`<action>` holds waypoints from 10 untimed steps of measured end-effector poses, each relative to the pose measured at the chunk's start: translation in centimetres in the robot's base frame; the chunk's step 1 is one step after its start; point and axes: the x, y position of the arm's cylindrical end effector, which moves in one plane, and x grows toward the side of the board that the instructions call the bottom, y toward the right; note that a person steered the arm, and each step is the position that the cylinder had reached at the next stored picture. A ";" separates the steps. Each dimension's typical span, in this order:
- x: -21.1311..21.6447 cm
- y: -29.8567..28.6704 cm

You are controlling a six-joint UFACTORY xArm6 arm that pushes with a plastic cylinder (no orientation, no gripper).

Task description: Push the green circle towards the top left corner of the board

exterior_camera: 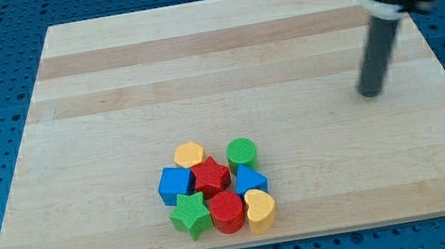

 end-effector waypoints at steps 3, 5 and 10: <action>15.6 -1.2; 15.5 -3.5; 15.5 -16.8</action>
